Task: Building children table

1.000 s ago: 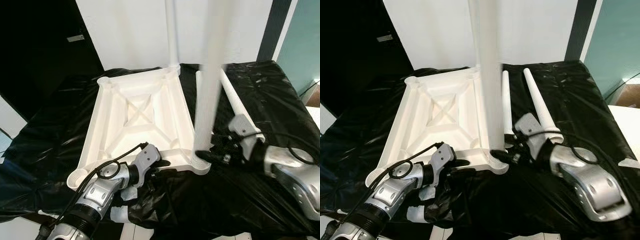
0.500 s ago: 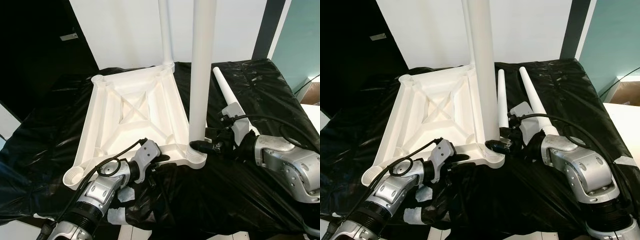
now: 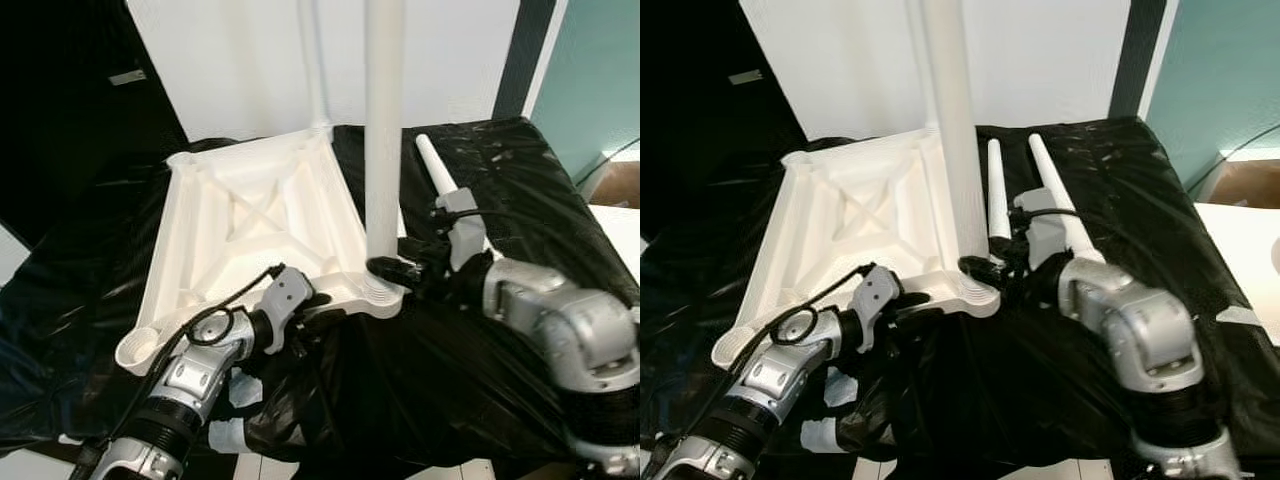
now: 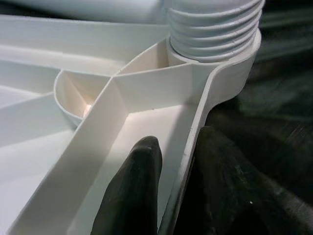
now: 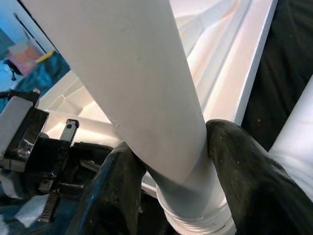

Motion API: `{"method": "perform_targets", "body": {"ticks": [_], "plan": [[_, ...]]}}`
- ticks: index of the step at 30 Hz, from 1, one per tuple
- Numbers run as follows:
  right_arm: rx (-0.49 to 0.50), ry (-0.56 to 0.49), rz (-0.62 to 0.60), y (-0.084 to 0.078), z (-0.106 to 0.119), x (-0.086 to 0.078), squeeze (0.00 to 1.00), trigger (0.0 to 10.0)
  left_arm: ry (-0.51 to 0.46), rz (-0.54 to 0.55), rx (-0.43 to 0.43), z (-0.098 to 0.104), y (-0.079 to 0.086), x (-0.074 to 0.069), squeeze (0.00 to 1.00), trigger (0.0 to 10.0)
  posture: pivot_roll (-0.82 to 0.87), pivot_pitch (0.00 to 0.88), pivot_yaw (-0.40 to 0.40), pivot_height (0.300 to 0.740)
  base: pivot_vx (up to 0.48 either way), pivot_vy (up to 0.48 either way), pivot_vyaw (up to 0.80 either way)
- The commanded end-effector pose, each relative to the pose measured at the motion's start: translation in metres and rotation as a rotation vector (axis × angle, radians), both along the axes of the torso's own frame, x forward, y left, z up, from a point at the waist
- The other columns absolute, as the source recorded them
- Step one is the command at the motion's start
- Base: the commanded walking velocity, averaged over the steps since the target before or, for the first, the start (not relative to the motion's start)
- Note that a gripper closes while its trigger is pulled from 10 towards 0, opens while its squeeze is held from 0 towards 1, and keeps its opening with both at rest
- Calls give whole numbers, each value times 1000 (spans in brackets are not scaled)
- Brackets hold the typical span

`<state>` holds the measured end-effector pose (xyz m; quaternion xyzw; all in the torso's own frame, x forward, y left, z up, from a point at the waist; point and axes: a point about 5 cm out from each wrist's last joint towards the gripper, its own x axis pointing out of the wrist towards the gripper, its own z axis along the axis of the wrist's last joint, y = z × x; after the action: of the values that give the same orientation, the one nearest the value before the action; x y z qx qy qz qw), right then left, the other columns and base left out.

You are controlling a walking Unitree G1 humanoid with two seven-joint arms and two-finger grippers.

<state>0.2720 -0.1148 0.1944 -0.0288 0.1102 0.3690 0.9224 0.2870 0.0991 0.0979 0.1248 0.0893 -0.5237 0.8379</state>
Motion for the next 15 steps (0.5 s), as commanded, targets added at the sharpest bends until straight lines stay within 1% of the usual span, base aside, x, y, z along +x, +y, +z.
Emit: {"method": "perform_targets", "body": {"ticks": [1,3,5,6,7,10,12,15], "plan": [[-28,16,67,18,-15,-5,0,10000,40,-37,1,-9,-4,-8,0,10000,-13,0,104,740,0,0,0],[-28,16,67,18,-15,-5,0,10000,40,-37,1,-9,-4,-8,0,10000,-13,0,104,740,0,0,0],[-115,-24,111,22,-25,-7,0,10000,40,-32,3,-9,-2,-8,0,10000,-13,0,104,740,0,0,0],[-183,-65,140,23,-32,-7,0,10000,39,-29,5,-10,-2,-8,0,10000,-5,0,105,740,0,0,0],[-183,-65,140,23,-32,-7,0,10000,39,-29,5,-10,-2,-8,0,10000,-5,0,105,740,0,0,0],[-251,-110,182,20,-39,-8,0,10000,33,-24,3,-10,-2,-8,0,10000,0,0,100,740,0,0,0],[-265,-130,193,19,-42,-9,0,10000,30,-21,2,-10,-2,-8,0,10000,0,0,100,740,0,0,0],[-334,-168,262,12,-53,-16,0,10000,21,-4,1,-10,-2,-6,0,10000,3,0,96,740,0,0,0]]}}
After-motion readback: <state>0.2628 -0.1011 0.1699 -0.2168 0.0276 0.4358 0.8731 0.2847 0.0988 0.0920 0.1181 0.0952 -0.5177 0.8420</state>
